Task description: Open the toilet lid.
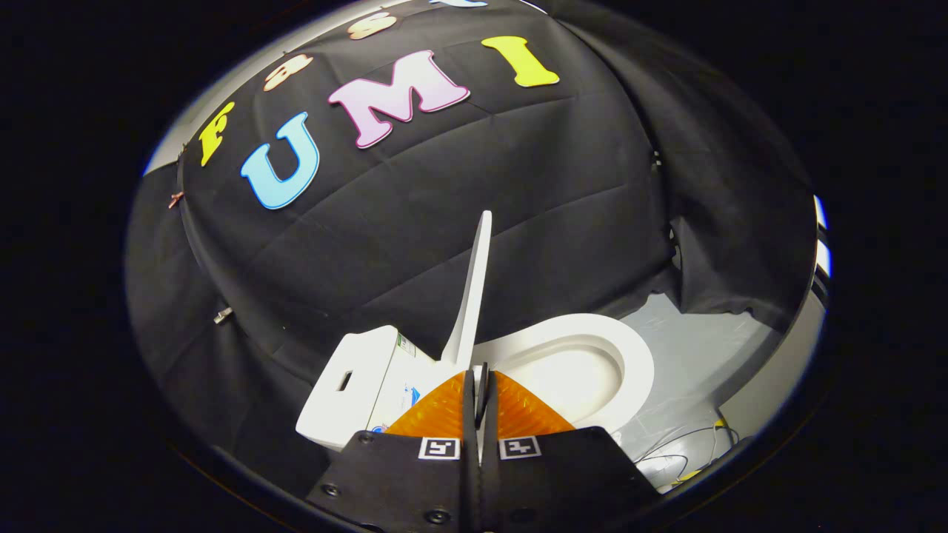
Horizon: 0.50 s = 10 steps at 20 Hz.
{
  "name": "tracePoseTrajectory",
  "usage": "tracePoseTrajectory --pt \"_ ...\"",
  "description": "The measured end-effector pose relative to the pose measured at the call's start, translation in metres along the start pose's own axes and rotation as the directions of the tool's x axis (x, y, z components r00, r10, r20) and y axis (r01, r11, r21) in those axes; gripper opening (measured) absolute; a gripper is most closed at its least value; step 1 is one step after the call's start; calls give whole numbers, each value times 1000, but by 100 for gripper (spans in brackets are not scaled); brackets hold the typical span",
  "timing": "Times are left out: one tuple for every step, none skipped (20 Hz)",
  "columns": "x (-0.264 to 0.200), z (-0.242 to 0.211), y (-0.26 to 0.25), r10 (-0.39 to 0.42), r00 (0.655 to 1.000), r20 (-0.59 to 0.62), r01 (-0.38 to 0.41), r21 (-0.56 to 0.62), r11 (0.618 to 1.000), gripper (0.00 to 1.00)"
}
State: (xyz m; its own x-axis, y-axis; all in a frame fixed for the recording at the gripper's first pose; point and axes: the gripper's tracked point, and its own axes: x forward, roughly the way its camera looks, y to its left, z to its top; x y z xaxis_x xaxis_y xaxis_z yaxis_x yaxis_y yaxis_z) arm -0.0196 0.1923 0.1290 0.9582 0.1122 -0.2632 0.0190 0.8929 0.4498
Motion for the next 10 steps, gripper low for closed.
tracePoseTrajectory --pt "-1 1 7 -4 1000 2 4 -14 1000 5" --pt "-2 0 15 -16 1000 0 16 -29 999 5" --pt "-4 0 20 -30 1000 -2 30 -45 999 5" --pt "-5 1 29 -30 1000 5 30 -60 998 5" --pt "-6 2 38 -24 1000 3 24 -69 997 5" --pt "-7 2 47 -22 1000 9 22 -76 997 5" --pt "-6 1 52 -29 1000 10 30 -92 995 5" --pt "-6 0 58 -39 999 17 41 -113 993 5" --pt "-6 0 62 -47 999 22 50 -133 990 5" --pt "-7 0 69 -52 998 30 56 -153 987 5"
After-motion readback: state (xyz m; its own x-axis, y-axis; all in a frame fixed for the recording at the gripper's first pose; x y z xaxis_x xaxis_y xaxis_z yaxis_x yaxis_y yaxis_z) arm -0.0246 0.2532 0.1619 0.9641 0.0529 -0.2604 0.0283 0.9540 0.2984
